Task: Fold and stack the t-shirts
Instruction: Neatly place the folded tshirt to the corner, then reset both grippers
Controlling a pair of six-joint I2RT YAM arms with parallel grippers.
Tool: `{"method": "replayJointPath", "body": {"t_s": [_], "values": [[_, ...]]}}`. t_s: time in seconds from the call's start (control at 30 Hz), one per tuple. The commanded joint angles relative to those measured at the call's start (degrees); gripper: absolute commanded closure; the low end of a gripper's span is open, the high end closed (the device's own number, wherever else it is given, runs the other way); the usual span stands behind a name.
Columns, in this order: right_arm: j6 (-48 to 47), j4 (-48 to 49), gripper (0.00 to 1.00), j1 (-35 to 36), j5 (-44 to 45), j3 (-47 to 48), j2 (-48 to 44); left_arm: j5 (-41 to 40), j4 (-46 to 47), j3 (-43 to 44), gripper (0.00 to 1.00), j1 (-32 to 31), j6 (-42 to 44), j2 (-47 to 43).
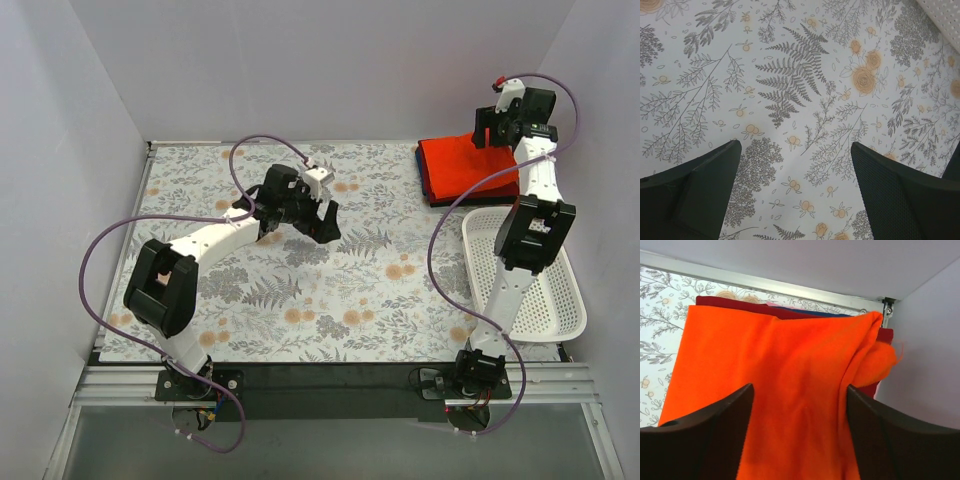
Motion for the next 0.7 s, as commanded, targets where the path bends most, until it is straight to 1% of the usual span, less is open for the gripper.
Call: {"method": "replayJointPath", "body": {"t_s": [0.0, 0.03, 0.2, 0.23, 0.27, 0.4, 0.47, 0.5, 0.53, 0.57, 0.6, 0.67], "values": [[-2.2, 4.9, 0.19, -0.5, 2.4, 2.4, -1.6, 1.0, -2.3, 2.8, 0.08, 2.6, -2.8, -1.6], [-2.5, 5.1, 0.15, -0.6, 2.3, 2.4, -2.2, 1.2, -2.5, 2.8, 0.08, 3.6, -4.4, -1.7], [-2.9, 5.2, 0.08, -0.5, 1.0, 1.1, -4.9, 2.5, -3.6, 2.4, 0.08, 5.5, -7.8, -4.6], [-2.8, 5.1, 0.03, -0.5, 0.1, 0.3, -6.1, 2.7, -4.1, 2.4, 0.08, 6.3, -8.3, -4.9], [-2.8, 5.1, 0.02, -0.5, -0.3, -0.4, -6.8, 3.0, -4.7, 2.6, 0.08, 6.7, -9.1, -5.3], [-2.1, 4.9, 0.02, -0.5, -1.1, -3.5, -10.0, 5.7, -9.0, 3.3, 0.08, 10.6, -10.6, -6.5], [-1.5, 4.5, 0.02, -0.5, -2.9, -5.4, -12.3, 5.9, -11.1, 4.5, 0.08, 13.5, -10.8, -6.5], [-1.3, 3.3, 0.02, -0.5, -3.6, -5.8, -13.9, 5.7, -13.9, 5.5, 0.08, 14.3, -10.6, -6.3], [-1.0, 2.2, 0.02, -0.1, -5.2, -6.1, -14.7, 4.1, -15.6, 7.9, 0.08, 15.7, -10.4, -5.1], [-1.0, 1.0, 0.02, 0.2, -6.0, -6.3, -15.3, 2.9, -17.5, 9.7, 0.08, 16.2, -10.0, -4.3], [-0.9, -0.4, 0.02, 0.4, -6.7, -6.4, -16.7, 1.5, -21.4, 11.2, 0.08, 16.6, -9.2, -3.5], [-0.3, -4.2, 0.02, 1.7, -8.3, -7.9, -18.3, -2.1, -25.0, 15.9, 0.08, 17.8, -8.3, -0.5]]}}
